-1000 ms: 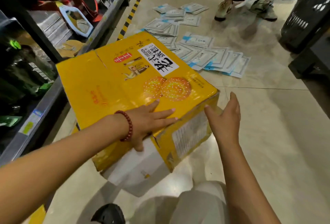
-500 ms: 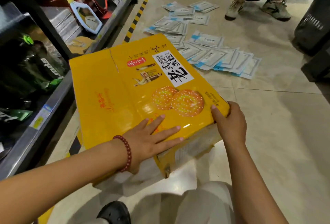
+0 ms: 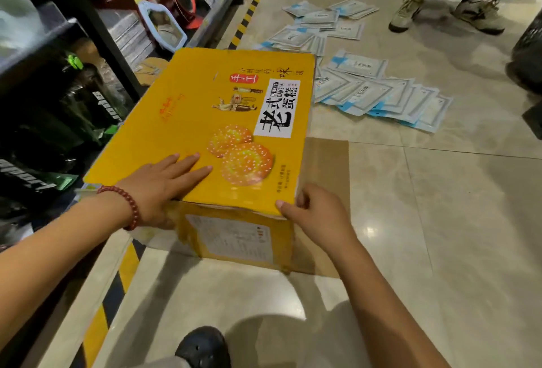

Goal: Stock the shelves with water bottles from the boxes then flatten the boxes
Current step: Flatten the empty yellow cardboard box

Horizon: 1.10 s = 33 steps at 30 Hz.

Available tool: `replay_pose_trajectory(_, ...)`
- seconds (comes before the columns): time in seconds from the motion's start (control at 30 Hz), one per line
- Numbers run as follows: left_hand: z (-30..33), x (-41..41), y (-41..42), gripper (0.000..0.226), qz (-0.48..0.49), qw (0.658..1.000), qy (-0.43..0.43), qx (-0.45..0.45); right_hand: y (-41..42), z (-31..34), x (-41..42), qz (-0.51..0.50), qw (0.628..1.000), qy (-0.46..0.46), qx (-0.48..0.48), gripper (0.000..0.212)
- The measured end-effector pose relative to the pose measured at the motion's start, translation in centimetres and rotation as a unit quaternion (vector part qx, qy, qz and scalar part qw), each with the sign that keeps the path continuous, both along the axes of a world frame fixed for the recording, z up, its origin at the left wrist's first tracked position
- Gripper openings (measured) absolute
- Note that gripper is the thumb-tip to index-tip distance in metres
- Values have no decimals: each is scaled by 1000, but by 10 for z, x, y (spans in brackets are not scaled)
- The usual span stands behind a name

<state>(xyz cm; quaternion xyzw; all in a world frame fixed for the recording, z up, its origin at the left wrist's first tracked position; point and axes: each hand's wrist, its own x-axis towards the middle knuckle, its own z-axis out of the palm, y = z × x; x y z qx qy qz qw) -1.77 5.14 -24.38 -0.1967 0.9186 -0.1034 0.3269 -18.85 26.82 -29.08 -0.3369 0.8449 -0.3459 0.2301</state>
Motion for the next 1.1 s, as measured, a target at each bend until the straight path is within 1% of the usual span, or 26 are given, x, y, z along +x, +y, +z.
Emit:
replay_pose_trajectory(0.07, 2, -4, 7, 122, 44, 998, 26, 38, -10, -2, 16, 72, 995, -54, -30, 33)
replay_pose_trajectory(0.13, -3, -10, 17, 121, 33, 995, 65, 73, -14, -7, 26, 144, 979, -134, -54, 22)
replay_pose_trajectory(0.17, -6, -12, 22, 118, 17, 994, 75, 82, -14, -11, 29, 180, 968, -169, -39, 27)
replay_pose_trajectory(0.2, -9, -14, 27, 116, -1, 993, 78, 84, -12, -14, 31, 198, 959, -200, -15, 40)
replay_pose_trajectory(0.23, -11, -15, 31, 115, -13, 993, 78, 83, -10, -18, 32, 185, 955, -232, 5, 51)
replay_pose_trajectory(0.27, -13, -16, 34, 116, -18, 993, 81, 82, -9, -24, 32, 145, 952, -269, 11, 56)
replay_pose_trajectory(0.3, -15, -16, 37, 117, -18, 993, 86, 80, -7, -30, 33, 93, 944, -316, 4, 54)
replay_pose_trajectory(0.37, -19, -15, 38, 116, -22, 992, 97, 75, -8, -37, 34, 8, 914, -405, 1, 46)
replay_pose_trajectory(0.47, -20, -15, 36, 115, -23, 992, 95, 73, -12, -44, 40, -34, 877, -475, 65, 55)
replay_pose_trajectory(0.5, -20, -15, 36, 115, -23, 993, 93, 72, -14, -48, 41, -42, 867, -492, 71, 53)
replay_pose_trajectory(0.57, -19, -16, 35, 115, -23, 992, 97, 72, -17, -51, 37, -80, 845, -528, 44, 42)
replay_pose_trajectory(0.67, -21, -16, 34, 115, -20, 991, 111, 72, -18, -48, 26, -184, 806, -562, -29, 43)
replay_pose_trajectory(0.7, -22, -15, 33, 115, -22, 991, 115, 68, -17, -46, 23, -198, 803, -560, -49, 43)
replay_pose_trajectory(0.73, -24, -14, 33, 114, -23, 990, 121, 65, -16, -46, 21, -196, 816, -541, -56, 43)
replay_pose_trajectory(0.8, -27, -11, 33, 114, -24, 988, 138, 66, -13, -47, 20, -170, 850, -497, -34, 46)
replay_pose_trajectory(0.83, -28, -9, 33, 113, -24, 987, 144, 67, -12, -48, 21, -156, 856, -493, -21, 43)
replay_pose_trajectory(0.9, -30, -7, 34, 112, -21, 986, 150, 69, -12, -49, 24, -114, 846, -521, -5, 40)
replay_pose_trajectory(1.0, -29, -9, 34, 112, -18, 987, 145, 61, -16, -56, 23, -75, 817, -572, 7, 54)
replay_pose_trajectory(1.03, -28, -9, 35, 112, -18, 988, 140, 59, -16, -58, 24, -73, 818, -571, 15, 54)
replay_pose_trajectory(1.1, -28, -9, 35, 113, -16, 988, 139, 60, -14, -63, 26, -70, 832, -549, 41, 59)
